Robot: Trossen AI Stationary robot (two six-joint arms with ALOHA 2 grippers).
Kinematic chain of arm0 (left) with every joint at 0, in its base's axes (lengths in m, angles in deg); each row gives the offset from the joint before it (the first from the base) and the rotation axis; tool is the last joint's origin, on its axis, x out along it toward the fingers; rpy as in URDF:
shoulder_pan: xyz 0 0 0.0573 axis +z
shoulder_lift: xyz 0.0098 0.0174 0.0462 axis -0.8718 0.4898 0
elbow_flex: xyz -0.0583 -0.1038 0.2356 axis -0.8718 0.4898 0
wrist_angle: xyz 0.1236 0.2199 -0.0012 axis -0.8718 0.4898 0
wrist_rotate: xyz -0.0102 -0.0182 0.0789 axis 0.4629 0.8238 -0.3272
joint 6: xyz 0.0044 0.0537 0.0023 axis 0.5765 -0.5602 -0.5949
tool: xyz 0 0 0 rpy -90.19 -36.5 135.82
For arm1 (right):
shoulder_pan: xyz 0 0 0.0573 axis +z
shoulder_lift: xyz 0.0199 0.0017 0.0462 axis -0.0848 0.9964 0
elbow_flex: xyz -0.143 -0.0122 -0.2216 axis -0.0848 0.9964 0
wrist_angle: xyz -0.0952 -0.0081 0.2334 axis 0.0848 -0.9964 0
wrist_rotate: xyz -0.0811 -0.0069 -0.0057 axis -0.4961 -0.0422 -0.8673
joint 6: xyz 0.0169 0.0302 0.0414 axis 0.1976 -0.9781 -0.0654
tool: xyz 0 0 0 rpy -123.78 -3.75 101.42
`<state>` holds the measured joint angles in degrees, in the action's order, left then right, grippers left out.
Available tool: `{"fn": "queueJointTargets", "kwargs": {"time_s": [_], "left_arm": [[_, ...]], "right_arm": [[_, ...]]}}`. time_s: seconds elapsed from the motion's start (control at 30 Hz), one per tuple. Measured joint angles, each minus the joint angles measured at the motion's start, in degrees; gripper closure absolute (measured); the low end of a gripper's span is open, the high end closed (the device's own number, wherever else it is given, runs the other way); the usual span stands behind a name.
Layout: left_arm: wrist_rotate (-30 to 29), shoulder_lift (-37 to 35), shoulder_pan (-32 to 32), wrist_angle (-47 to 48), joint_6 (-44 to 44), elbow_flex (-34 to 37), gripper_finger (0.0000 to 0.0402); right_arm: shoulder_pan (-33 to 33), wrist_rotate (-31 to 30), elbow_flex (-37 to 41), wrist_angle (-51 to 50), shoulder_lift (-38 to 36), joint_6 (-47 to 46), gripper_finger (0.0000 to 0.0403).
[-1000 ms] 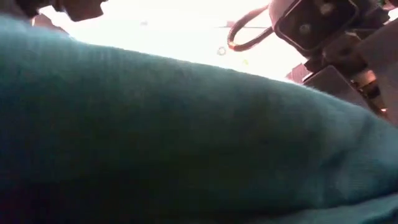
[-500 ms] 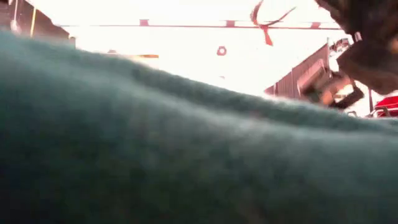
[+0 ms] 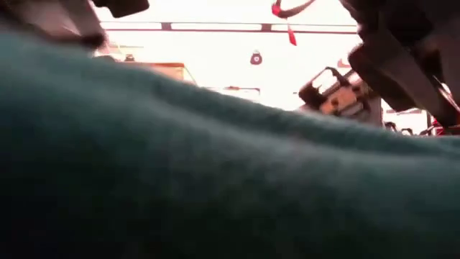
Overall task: Fold towel
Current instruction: Fold the green towel
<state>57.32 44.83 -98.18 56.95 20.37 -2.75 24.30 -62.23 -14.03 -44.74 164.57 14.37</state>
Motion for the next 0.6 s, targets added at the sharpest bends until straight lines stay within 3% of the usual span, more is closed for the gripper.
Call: {"fn": "queueJointTargets", "kwargs": {"time_s": [0.2, 0.4, 0.6], "left_arm": [[1.0, 4.0, -1.7, 2.2, 1.8, 0.0, 0.0397], [-1.1, 3.2, -0.2, 13.9, 0.0, -0.2, 0.0395], [1.7, 2.6, 3.7, 17.2, -1.3, -0.2, 0.0395]], "right_arm": [[0.9, -3.4, 0.1, -2.9, 2.6, -1.2, 0.0401], [-1.8, -5.4, 0.0, -4.3, 2.9, -1.2, 0.0403], [-6.3, -6.9, 0.0, -5.0, 2.4, -0.9, 0.0403]]}}
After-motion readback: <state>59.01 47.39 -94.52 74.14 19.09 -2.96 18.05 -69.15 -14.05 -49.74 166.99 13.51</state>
